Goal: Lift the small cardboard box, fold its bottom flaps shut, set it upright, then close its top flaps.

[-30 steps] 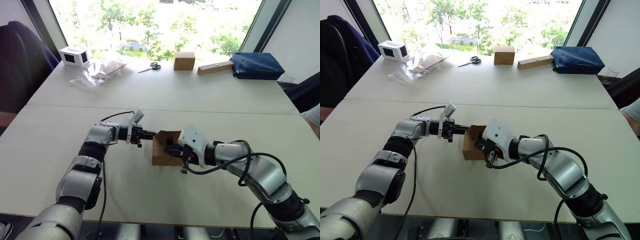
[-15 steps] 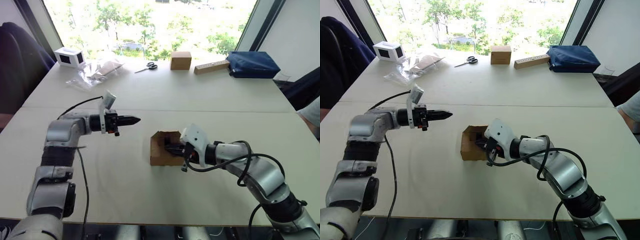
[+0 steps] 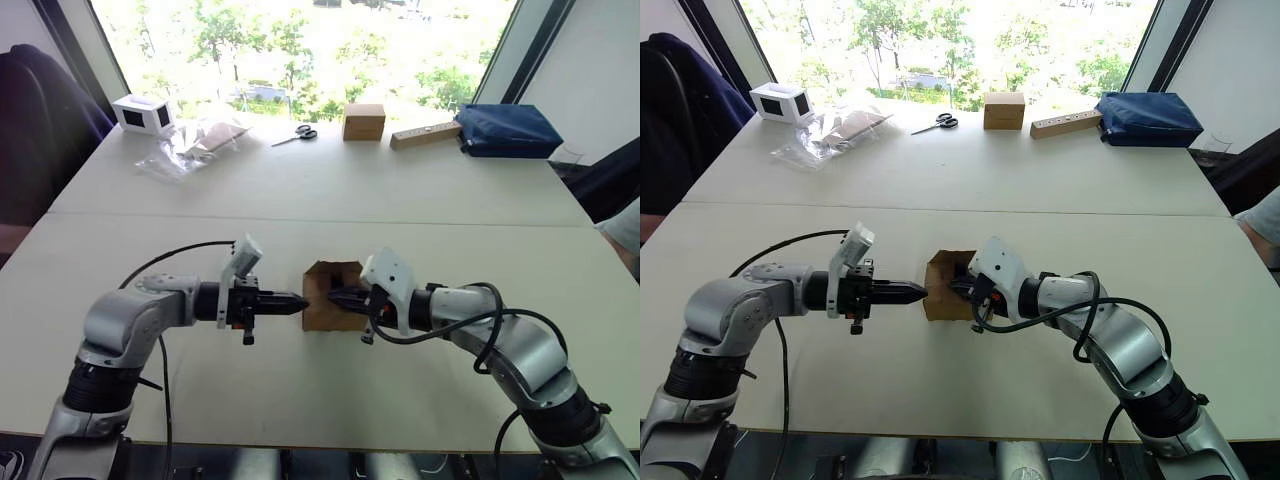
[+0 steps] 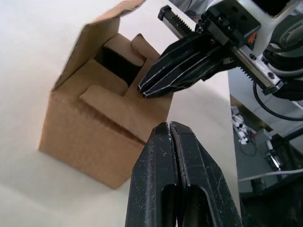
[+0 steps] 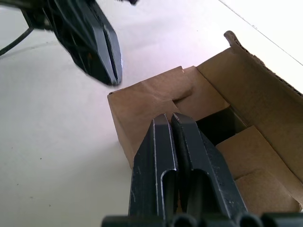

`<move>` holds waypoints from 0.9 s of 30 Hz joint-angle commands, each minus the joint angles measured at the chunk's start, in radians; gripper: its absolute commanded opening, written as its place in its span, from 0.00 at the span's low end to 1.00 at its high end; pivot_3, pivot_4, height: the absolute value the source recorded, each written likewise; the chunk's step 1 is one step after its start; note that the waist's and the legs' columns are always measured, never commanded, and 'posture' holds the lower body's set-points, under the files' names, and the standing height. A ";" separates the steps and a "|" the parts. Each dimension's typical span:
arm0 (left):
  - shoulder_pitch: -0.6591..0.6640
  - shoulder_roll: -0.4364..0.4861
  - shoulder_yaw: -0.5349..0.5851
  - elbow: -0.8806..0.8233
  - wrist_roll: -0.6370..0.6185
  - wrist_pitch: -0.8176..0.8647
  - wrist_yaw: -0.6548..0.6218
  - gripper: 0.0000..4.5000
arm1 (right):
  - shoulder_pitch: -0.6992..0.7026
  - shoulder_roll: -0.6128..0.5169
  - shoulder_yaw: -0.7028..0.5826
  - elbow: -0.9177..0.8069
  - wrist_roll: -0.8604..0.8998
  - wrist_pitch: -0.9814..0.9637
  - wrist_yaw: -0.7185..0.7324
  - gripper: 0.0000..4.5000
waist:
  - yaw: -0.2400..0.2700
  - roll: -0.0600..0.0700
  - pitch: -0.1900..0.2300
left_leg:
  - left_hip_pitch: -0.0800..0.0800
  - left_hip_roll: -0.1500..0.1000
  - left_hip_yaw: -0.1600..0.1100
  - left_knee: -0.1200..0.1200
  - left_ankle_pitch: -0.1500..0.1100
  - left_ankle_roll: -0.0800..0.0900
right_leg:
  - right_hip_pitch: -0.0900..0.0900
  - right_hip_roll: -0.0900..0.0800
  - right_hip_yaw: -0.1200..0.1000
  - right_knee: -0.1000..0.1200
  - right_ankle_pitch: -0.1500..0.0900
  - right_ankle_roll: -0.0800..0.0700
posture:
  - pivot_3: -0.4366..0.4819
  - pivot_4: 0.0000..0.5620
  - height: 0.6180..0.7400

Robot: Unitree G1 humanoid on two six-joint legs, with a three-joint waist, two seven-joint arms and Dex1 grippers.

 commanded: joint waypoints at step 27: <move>-0.037 -0.016 -0.061 0.024 -0.019 -0.080 0.073 0.00 | -0.263 0.010 -0.051 0.320 -0.041 -0.115 0.095 0.02 | -0.001 0.000 0.000 | 0.000 0.000 0.001 -0.001 0.000 0.000 | 0.000 0.000 0.000 0.000 0.002 0.003 | 0.48 0.27 1.00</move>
